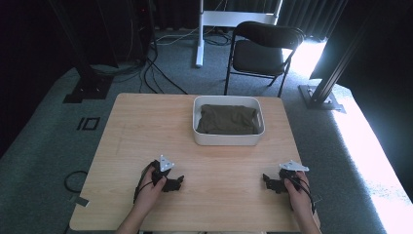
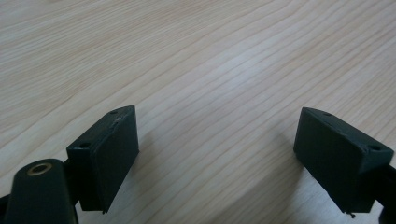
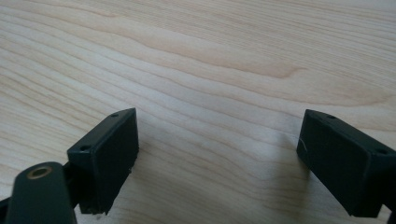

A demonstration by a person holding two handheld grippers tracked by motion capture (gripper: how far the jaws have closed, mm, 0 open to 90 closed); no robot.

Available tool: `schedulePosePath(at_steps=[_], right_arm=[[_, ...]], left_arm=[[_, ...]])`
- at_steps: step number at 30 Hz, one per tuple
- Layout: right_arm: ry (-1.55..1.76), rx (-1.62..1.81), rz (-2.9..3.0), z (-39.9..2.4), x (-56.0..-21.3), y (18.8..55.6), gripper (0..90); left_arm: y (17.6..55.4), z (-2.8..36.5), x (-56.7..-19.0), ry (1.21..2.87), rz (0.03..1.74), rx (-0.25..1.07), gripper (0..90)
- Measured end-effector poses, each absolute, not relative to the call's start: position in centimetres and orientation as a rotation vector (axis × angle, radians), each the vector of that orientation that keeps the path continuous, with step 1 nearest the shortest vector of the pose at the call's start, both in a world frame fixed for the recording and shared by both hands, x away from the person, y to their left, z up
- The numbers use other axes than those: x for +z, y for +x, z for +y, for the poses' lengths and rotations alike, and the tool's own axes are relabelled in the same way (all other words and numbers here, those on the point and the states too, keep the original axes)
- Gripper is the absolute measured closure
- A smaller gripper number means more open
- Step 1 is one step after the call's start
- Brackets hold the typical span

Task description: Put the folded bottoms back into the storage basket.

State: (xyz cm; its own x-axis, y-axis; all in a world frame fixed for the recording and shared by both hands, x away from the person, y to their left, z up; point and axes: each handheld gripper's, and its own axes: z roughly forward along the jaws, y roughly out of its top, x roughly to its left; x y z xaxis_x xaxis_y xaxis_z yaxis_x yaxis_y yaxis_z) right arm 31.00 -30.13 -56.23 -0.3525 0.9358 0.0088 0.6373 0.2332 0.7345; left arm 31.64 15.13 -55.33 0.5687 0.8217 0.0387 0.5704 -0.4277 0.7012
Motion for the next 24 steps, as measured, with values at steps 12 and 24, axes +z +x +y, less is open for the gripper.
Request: schedulePosePath(at_steps=[12,24], right_arm=[[1.446,0.915,2.072,-30.1,-56.24,31.03,12.1],[1.447,0.915,2.072,-30.1,-56.24,31.03,12.1]], left_arm=[[31.52,15.58,-55.64,2.092,1.265,0.54,4.8],[31.62,15.65,-55.62,1.973,1.489,0.623,2.5]])
